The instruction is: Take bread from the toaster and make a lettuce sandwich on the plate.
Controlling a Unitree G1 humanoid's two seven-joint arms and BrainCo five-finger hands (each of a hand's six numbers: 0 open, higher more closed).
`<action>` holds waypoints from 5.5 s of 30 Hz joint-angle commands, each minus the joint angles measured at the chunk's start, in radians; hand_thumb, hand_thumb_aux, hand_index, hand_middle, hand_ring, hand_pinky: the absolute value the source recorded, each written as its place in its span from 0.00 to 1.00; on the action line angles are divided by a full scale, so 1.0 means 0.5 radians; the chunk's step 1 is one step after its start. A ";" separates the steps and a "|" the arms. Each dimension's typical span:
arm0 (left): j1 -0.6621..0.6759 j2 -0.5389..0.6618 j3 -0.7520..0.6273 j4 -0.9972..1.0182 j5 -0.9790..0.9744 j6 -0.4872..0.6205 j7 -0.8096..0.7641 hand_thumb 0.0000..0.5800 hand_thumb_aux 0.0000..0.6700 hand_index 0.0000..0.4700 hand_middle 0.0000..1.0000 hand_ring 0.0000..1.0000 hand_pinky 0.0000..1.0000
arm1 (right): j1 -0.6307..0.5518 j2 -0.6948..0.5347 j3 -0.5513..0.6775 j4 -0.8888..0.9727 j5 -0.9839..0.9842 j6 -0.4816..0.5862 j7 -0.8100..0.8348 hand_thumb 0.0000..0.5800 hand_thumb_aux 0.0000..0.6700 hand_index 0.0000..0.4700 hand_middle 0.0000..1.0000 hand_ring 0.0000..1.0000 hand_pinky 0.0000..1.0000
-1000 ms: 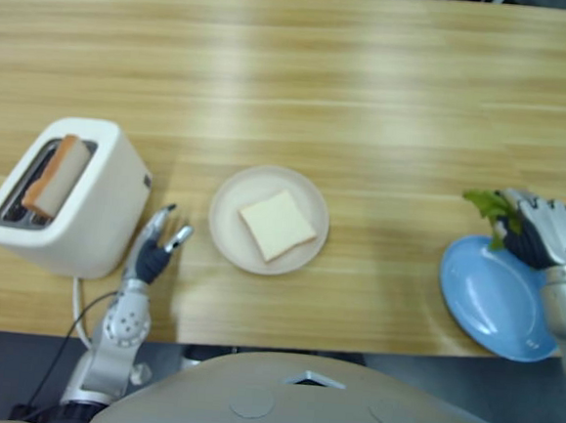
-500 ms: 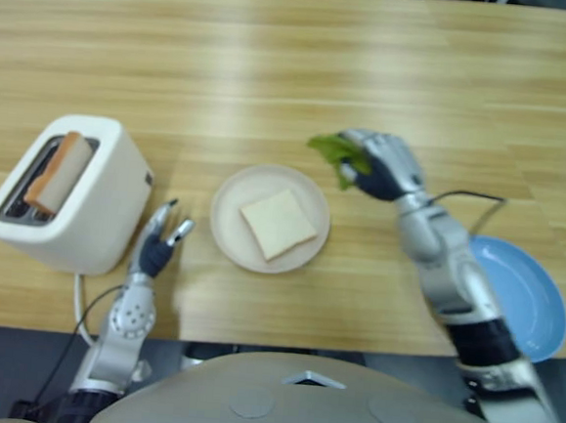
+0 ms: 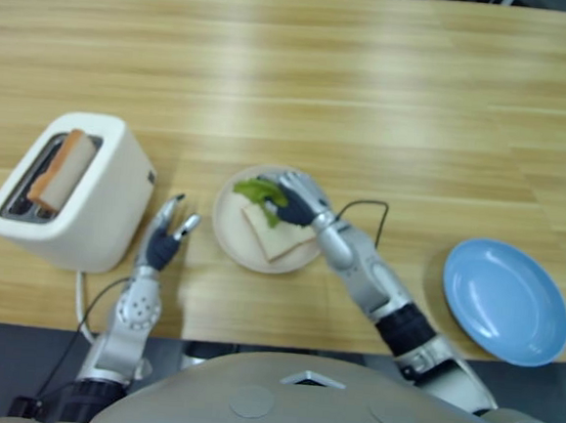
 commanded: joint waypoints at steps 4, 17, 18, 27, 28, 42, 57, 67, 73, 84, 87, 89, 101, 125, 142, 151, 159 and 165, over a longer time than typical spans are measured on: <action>0.011 0.009 -0.036 0.031 0.024 0.023 -0.025 0.00 0.00 0.00 0.00 0.00 0.00 | 0.056 -0.029 0.021 0.049 0.020 -0.012 -0.007 1.00 1.00 0.98 1.00 1.00 1.00; 0.023 0.002 -0.059 0.030 0.053 0.029 -0.013 0.00 0.00 0.00 0.00 0.00 0.00 | 0.040 -0.120 0.046 0.223 -0.048 0.034 -0.031 1.00 1.00 0.98 1.00 1.00 1.00; 0.026 0.003 -0.059 0.026 0.053 0.031 -0.014 0.00 0.00 0.00 0.00 0.00 0.00 | 0.030 -0.133 0.058 0.270 -0.071 0.047 -0.035 1.00 1.00 0.98 1.00 1.00 1.00; 0.058 0.018 -0.057 -0.009 0.070 0.040 -0.028 0.00 0.00 0.00 0.00 0.00 0.00 | -0.049 -0.175 0.157 0.509 -0.254 0.070 -0.199 0.00 0.00 0.00 0.00 0.00 0.00; 0.062 0.021 -0.056 -0.014 0.073 0.040 -0.029 0.00 0.00 0.00 0.00 0.00 0.00 | -0.052 -0.181 0.162 0.503 -0.268 0.074 -0.208 0.00 0.00 0.00 0.00 0.00 0.00; 0.090 0.036 -0.044 -0.054 0.101 0.046 -0.032 0.00 0.00 0.00 0.00 0.00 0.00 | 0.056 -0.273 0.116 -0.032 -0.386 0.137 -0.151 0.00 0.00 0.00 0.00 0.00 0.00; 0.133 0.039 -0.053 -0.108 0.169 0.047 -0.018 0.00 0.00 0.00 0.00 0.00 0.00 | 0.055 -0.395 -0.215 -0.698 -0.489 0.313 -0.049 0.00 0.00 0.00 0.00 0.00 0.00; 0.196 0.157 -0.018 -0.630 0.511 0.062 -0.002 0.00 0.00 0.00 0.00 0.00 0.00 | 0.180 -0.434 -0.444 -0.870 -0.398 0.327 0.007 0.00 0.00 0.00 0.00 0.00 0.00; 0.015 0.253 0.335 -1.448 0.171 0.356 -0.458 0.00 0.00 0.00 0.00 0.00 0.00 | 0.317 -0.422 -0.520 -0.779 -0.366 0.340 -0.074 0.00 0.00 0.00 0.00 0.00 0.00; -0.104 0.756 1.582 -1.790 -0.392 0.896 -1.083 0.00 0.00 0.00 0.00 0.00 0.00 | 0.594 -0.320 -0.460 -0.632 -0.363 0.338 -0.197 0.00 0.00 0.00 0.00 0.00 0.00; 0.095 0.849 1.678 -1.544 -0.066 0.715 -1.019 0.00 0.00 0.00 0.00 0.00 0.00 | 0.623 -0.313 -0.469 -0.633 -0.357 0.342 -0.203 0.00 0.00 0.00 0.00 0.00 0.00; 0.211 0.883 1.644 -1.393 0.148 0.611 -0.950 0.00 0.00 0.00 0.00 0.00 0.00 | 0.641 -0.315 -0.481 -0.644 -0.353 0.346 -0.208 0.00 0.00 0.00 0.00 0.00 0.00; 0.557 0.829 1.305 -1.037 0.858 0.354 -0.690 0.00 0.00 0.00 0.00 0.00 0.00 | 0.693 -0.329 -0.523 -0.707 -0.337 0.361 -0.198 0.00 0.00 0.00 0.00 0.00 0.00; 0.433 0.646 1.391 -1.000 0.704 0.364 -0.397 1.00 1.00 0.98 1.00 1.00 1.00 | 0.769 -0.337 -0.536 -0.713 -0.328 0.371 -0.210 0.00 0.00 0.00 0.00 0.00 0.00; 0.001 0.397 1.698 -1.398 -0.263 0.548 -0.453 1.00 1.00 0.98 1.00 1.00 1.00 | 0.771 -0.313 -0.511 -0.656 -0.329 0.379 -0.229 0.00 0.00 0.00 0.00 0.00 0.00; -0.408 0.256 1.886 -1.836 -1.531 1.208 -0.501 1.00 1.00 0.98 1.00 1.00 1.00 | 0.761 -0.299 -0.500 -0.621 -0.323 0.377 -0.249 0.00 0.00 0.00 0.00 0.00 0.00; -0.415 0.165 0.896 -1.907 -1.463 1.342 -0.481 1.00 1.00 0.98 1.00 1.00 1.00 | 0.746 -0.279 -0.513 -0.588 -0.304 0.382 -0.277 0.00 0.00 0.00 0.00 0.00 0.00; -0.440 0.136 -0.032 -1.583 -1.020 1.177 -0.527 1.00 1.00 0.98 1.00 1.00 1.00 | 0.736 -0.312 -0.587 -0.604 -0.258 0.384 -0.287 0.00 0.00 0.00 0.00 0.00 0.00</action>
